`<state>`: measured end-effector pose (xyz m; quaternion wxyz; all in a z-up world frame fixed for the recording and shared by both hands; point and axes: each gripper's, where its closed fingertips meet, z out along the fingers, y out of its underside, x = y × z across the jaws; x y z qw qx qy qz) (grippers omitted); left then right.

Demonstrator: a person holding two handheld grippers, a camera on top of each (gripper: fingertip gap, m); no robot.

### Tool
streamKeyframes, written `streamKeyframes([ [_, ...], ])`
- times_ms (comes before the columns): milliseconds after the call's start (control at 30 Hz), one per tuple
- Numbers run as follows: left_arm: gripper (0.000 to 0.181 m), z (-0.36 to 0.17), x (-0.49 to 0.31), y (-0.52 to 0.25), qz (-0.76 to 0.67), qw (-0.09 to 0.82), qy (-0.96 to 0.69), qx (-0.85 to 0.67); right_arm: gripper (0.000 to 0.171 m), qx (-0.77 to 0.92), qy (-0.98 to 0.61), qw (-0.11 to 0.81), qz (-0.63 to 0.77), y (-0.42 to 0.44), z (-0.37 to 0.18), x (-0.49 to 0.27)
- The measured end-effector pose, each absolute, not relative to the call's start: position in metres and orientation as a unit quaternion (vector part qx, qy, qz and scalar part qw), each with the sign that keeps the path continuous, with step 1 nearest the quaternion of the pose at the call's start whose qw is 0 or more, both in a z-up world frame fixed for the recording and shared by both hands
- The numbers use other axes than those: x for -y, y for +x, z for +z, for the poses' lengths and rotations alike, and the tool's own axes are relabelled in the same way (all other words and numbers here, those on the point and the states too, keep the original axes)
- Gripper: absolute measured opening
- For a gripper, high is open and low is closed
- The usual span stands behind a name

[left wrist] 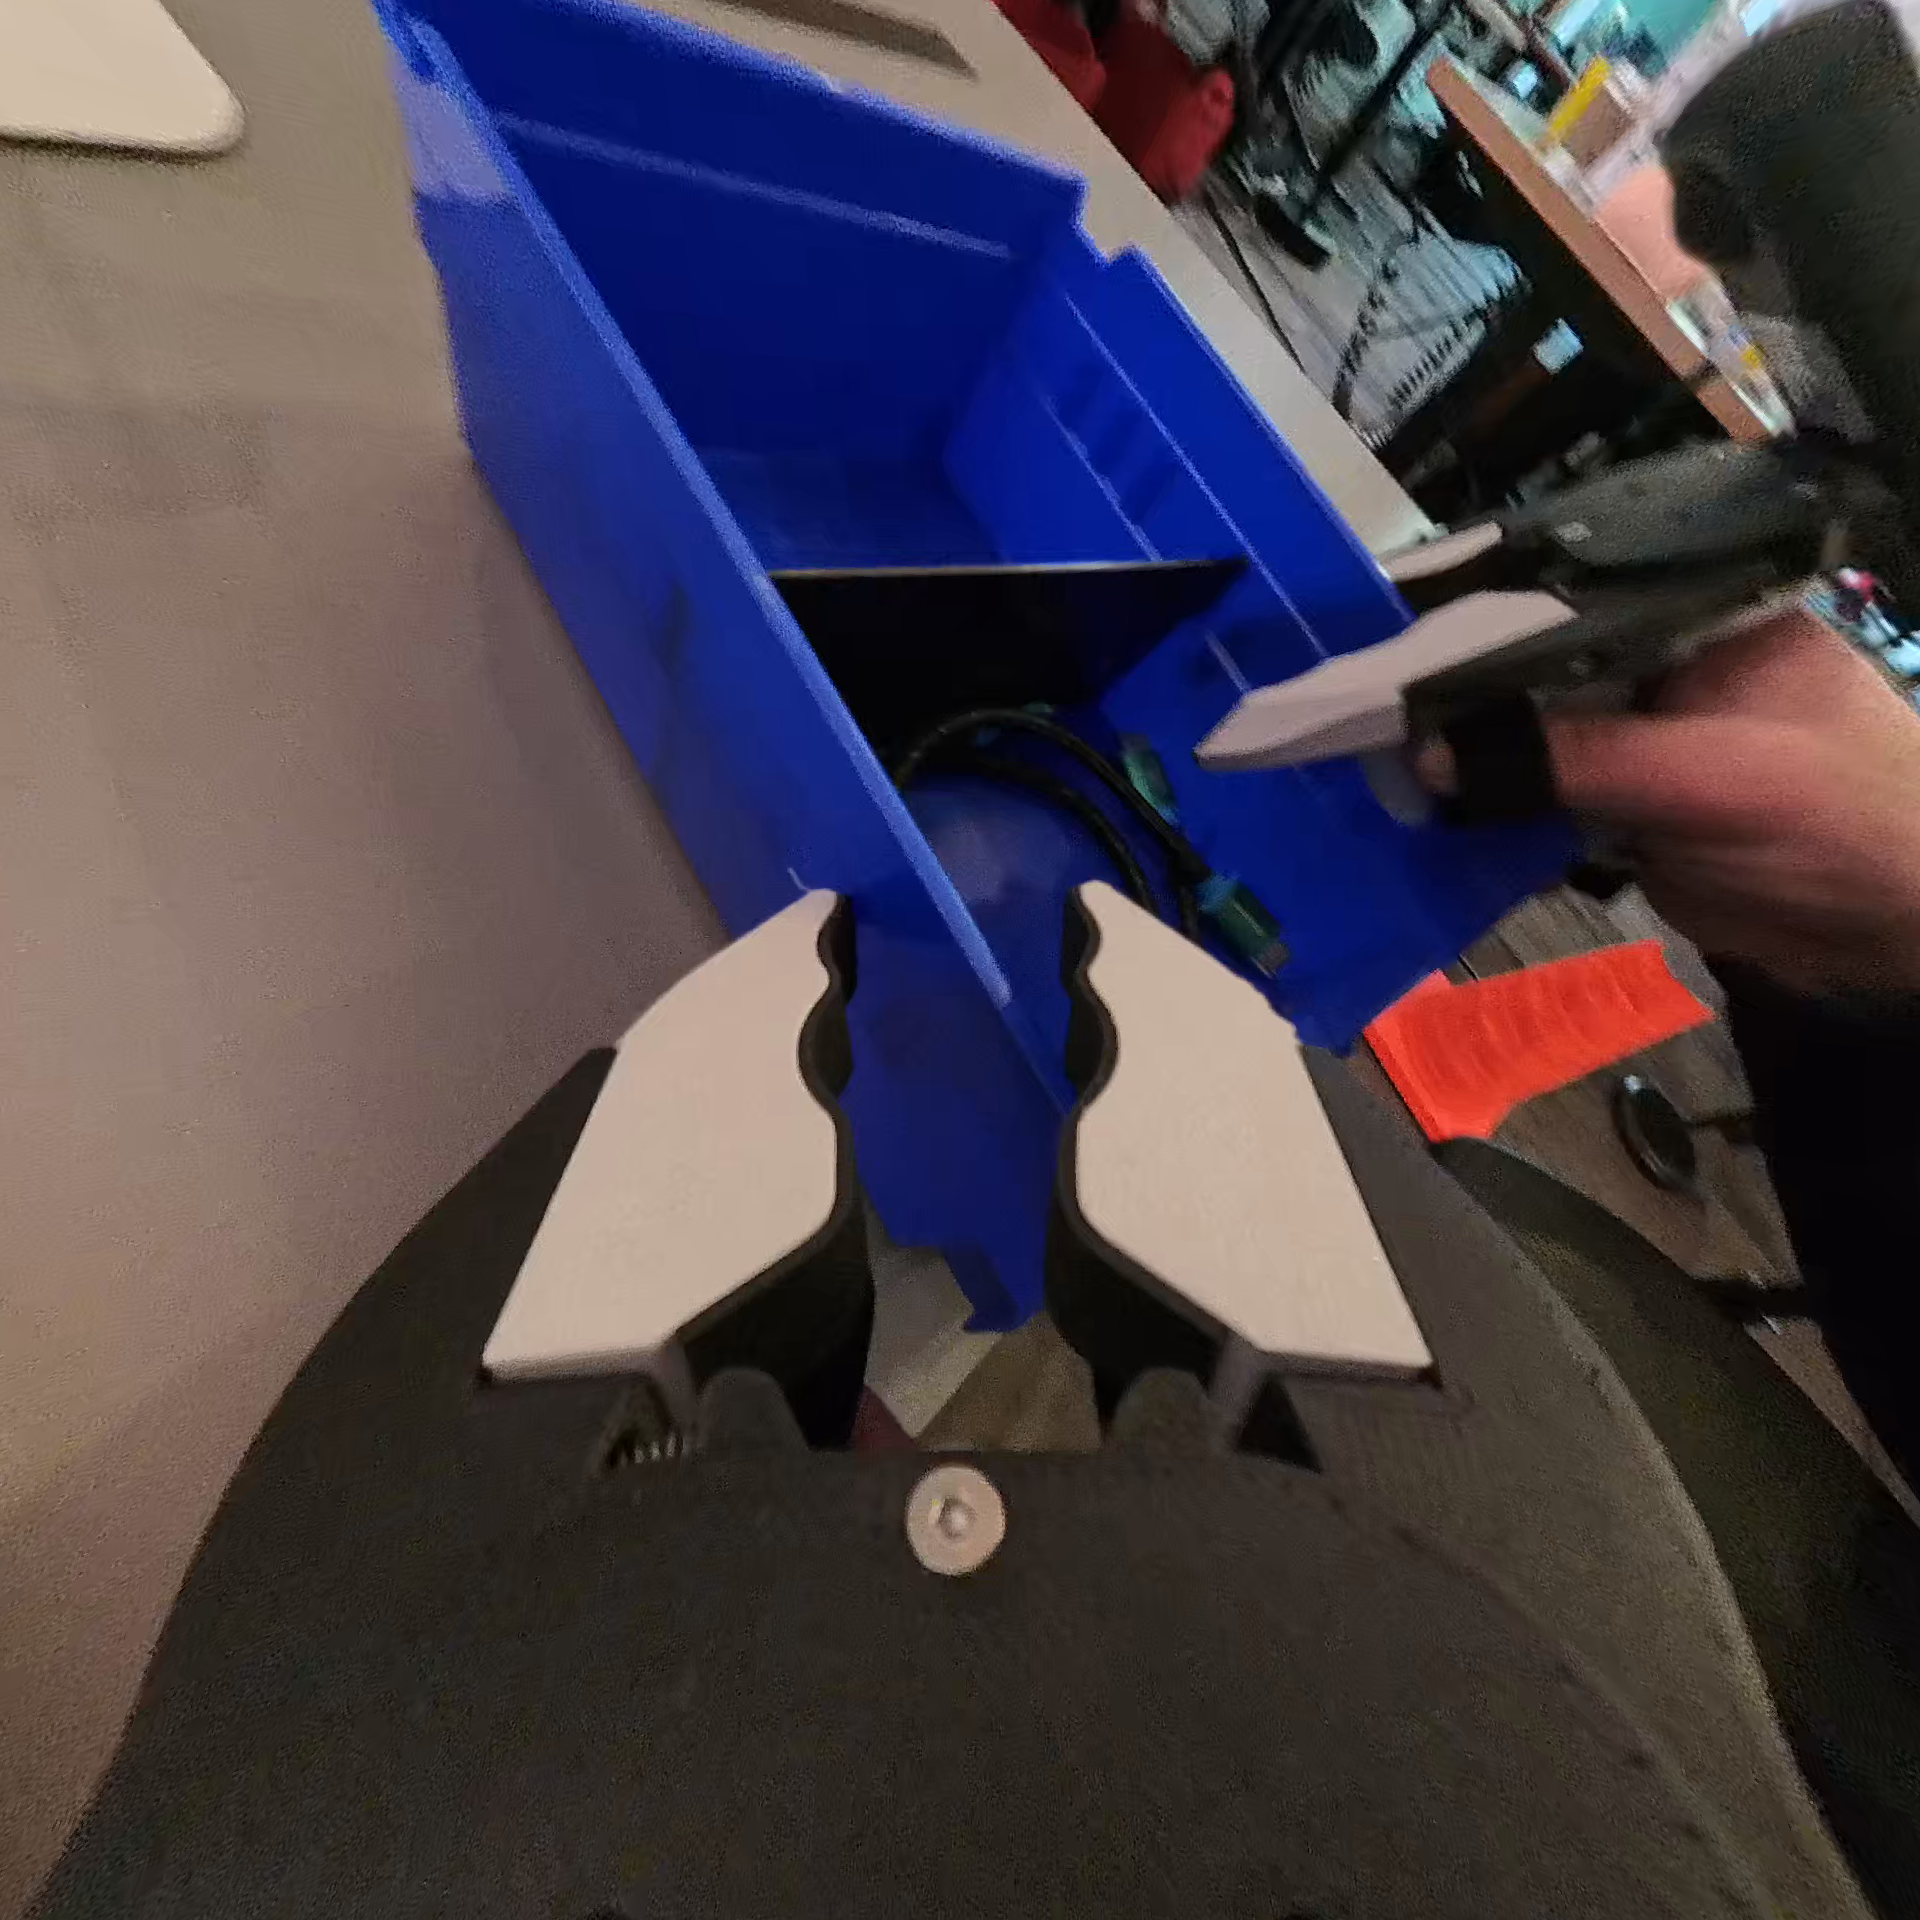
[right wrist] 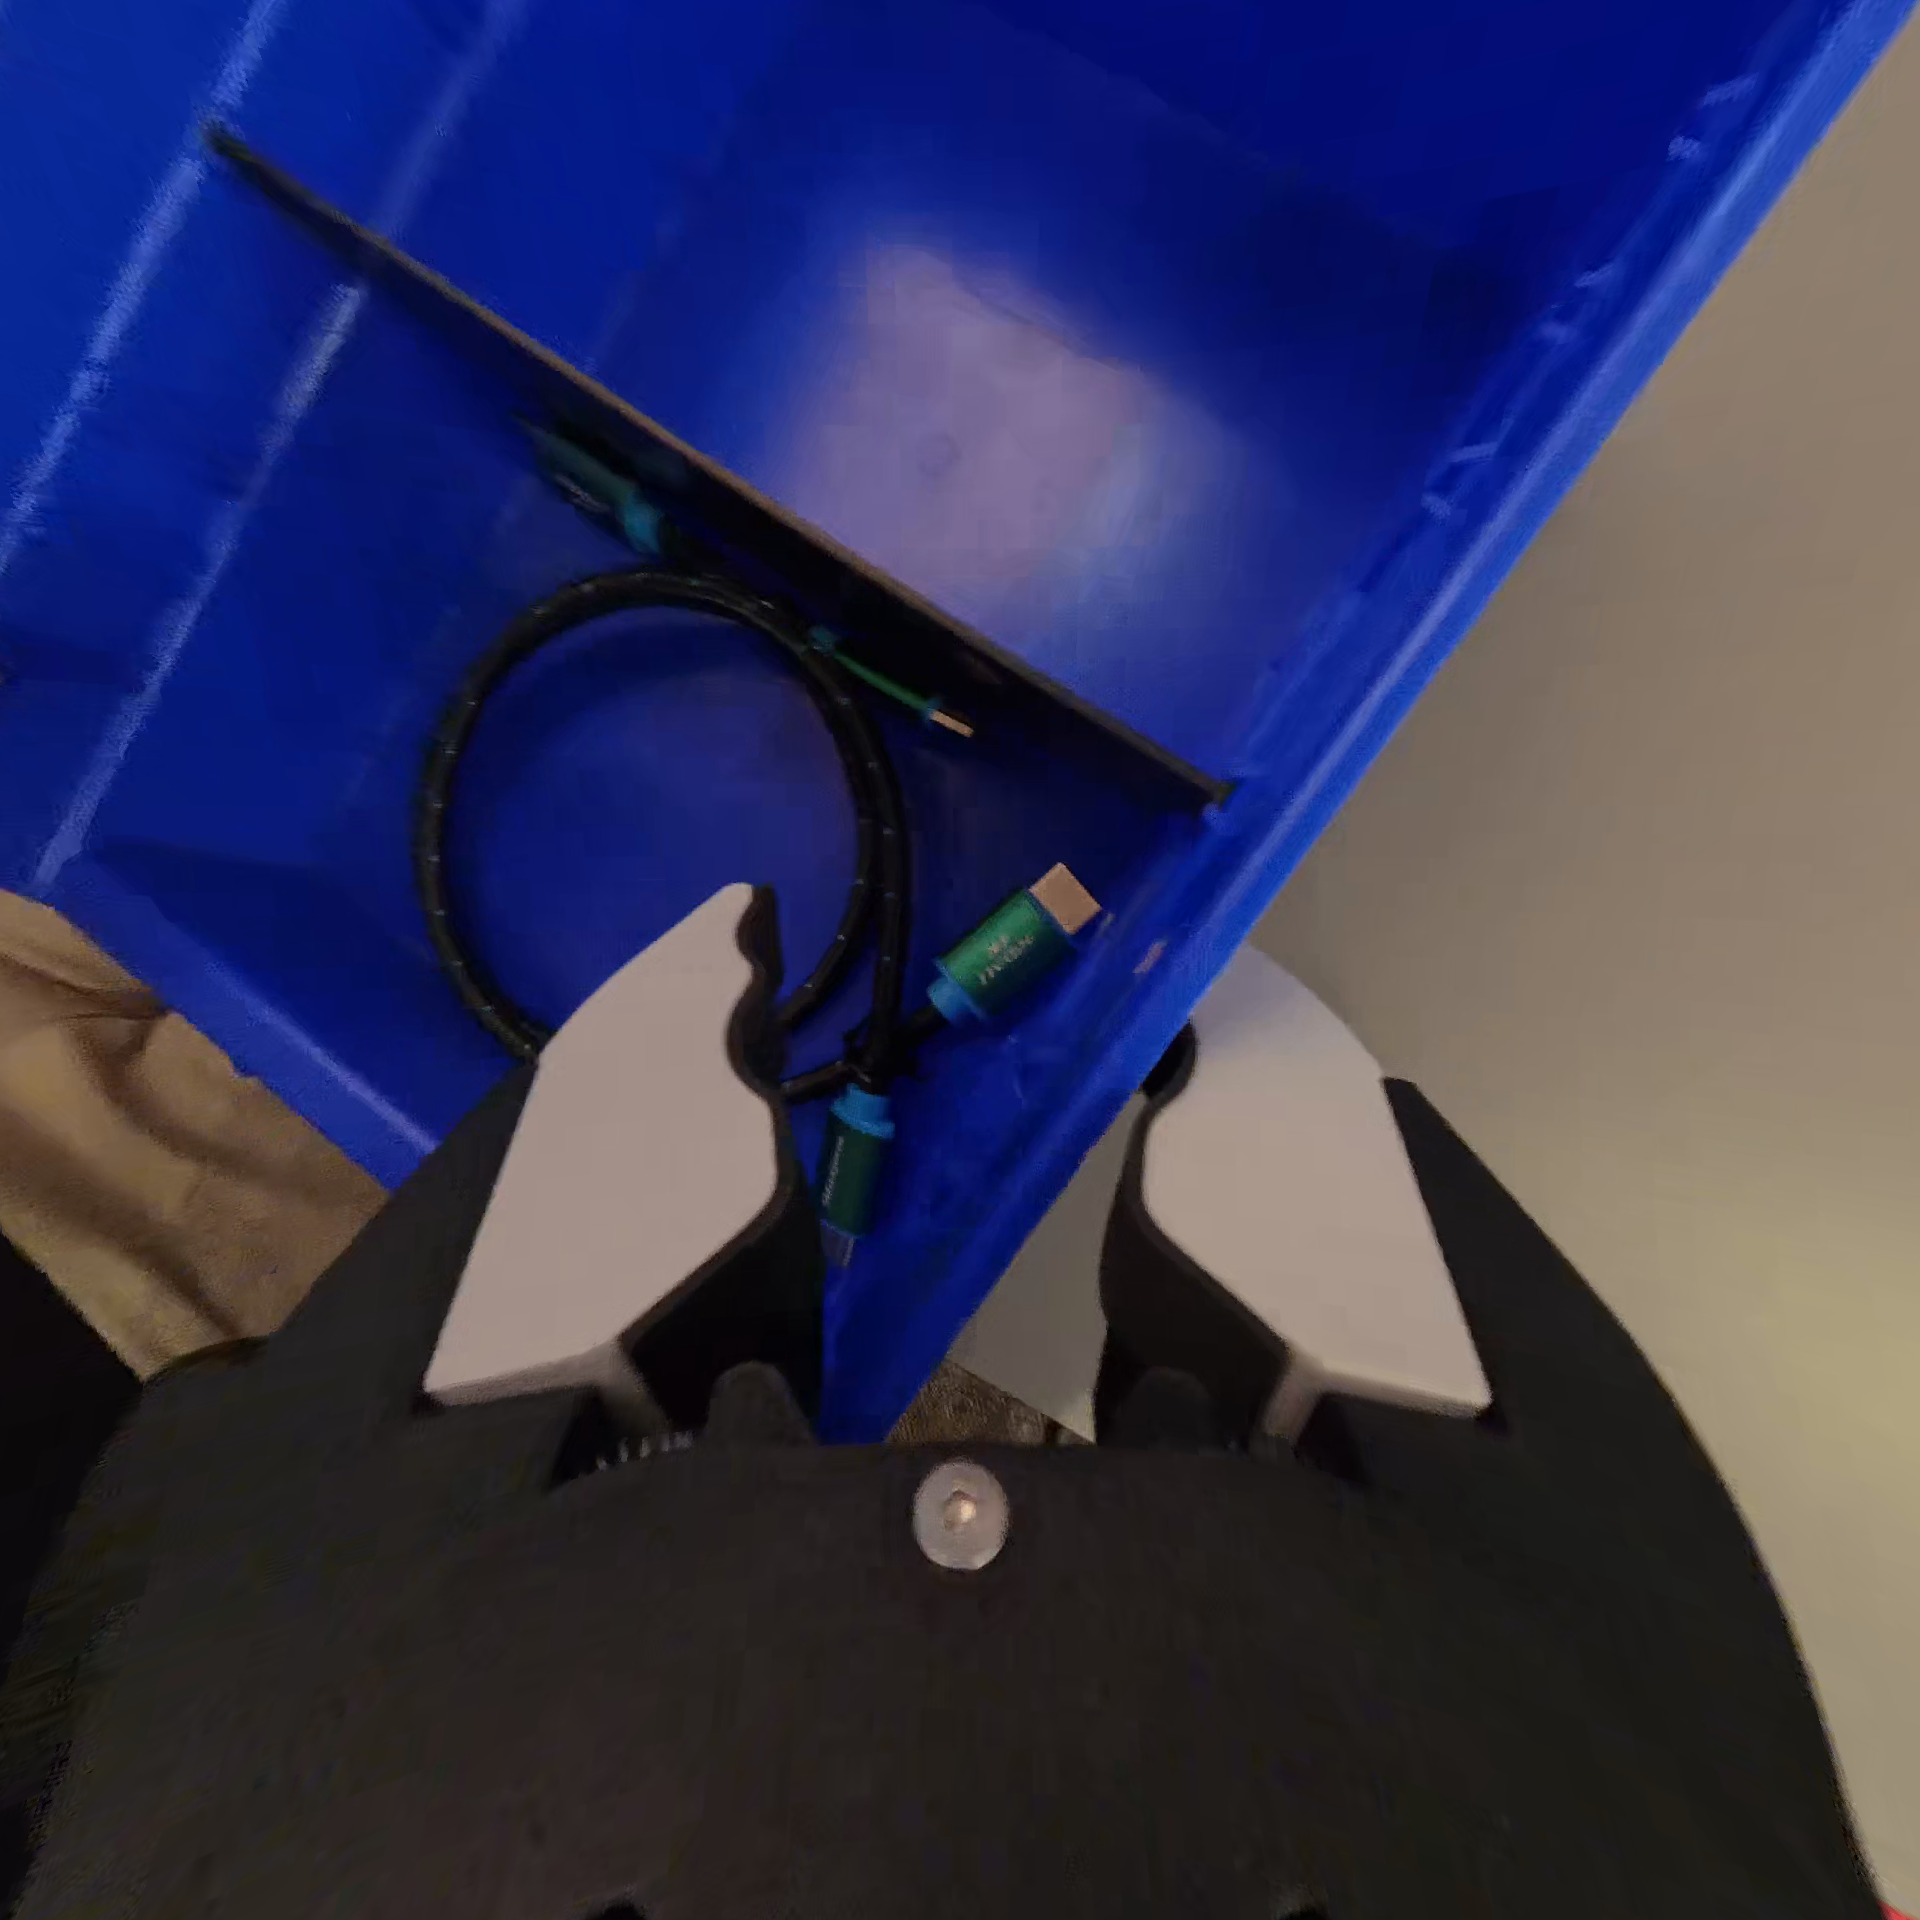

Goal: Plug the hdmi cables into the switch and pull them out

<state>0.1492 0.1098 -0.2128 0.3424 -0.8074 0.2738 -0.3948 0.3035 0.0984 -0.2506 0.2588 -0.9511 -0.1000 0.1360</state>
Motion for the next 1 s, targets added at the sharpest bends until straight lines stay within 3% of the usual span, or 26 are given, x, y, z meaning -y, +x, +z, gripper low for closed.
streamKeyframes([
  [133,0.043,-0.195,-0.102,0.147,-0.423,0.341,-0.785,-0.298,0.045,0.102,-0.959,0.245,0.103,0.32,-0.255,-0.106],
  [267,0.043,-0.149,-0.107,0.107,-0.387,0.414,-0.758,-0.324,0.023,0.109,-0.963,0.236,0.075,0.337,-0.257,-0.113],
  [433,0.046,-0.138,-0.181,-0.042,-0.134,0.497,-0.806,-0.293,0.018,0.125,-0.965,0.218,0.068,0.35,-0.258,-0.116],
  [633,0.059,-0.193,-0.231,-0.23,0.089,0.407,-0.88,-0.227,0.016,0.124,-0.967,0.21,0.068,0.37,-0.259,-0.12],
  [733,0.047,-0.226,-0.231,-0.263,0.108,0.348,-0.903,-0.229,0.016,0.117,-0.969,0.206,0.064,0.384,-0.259,-0.122],
  [767,0.038,-0.233,-0.231,-0.261,0.086,0.345,-0.905,-0.235,0.016,0.112,-0.97,0.207,0.066,0.389,-0.259,-0.123],
  [800,0.019,-0.237,-0.232,-0.258,0.059,0.348,-0.908,-0.225,0.016,0.108,-0.97,0.208,0.067,0.393,-0.259,-0.123],
  [1000,0.016,-0.237,-0.235,-0.278,0.032,0.36,-0.915,-0.179,0.016,0.078,-0.973,0.209,0.059,0.427,-0.259,-0.128],
])
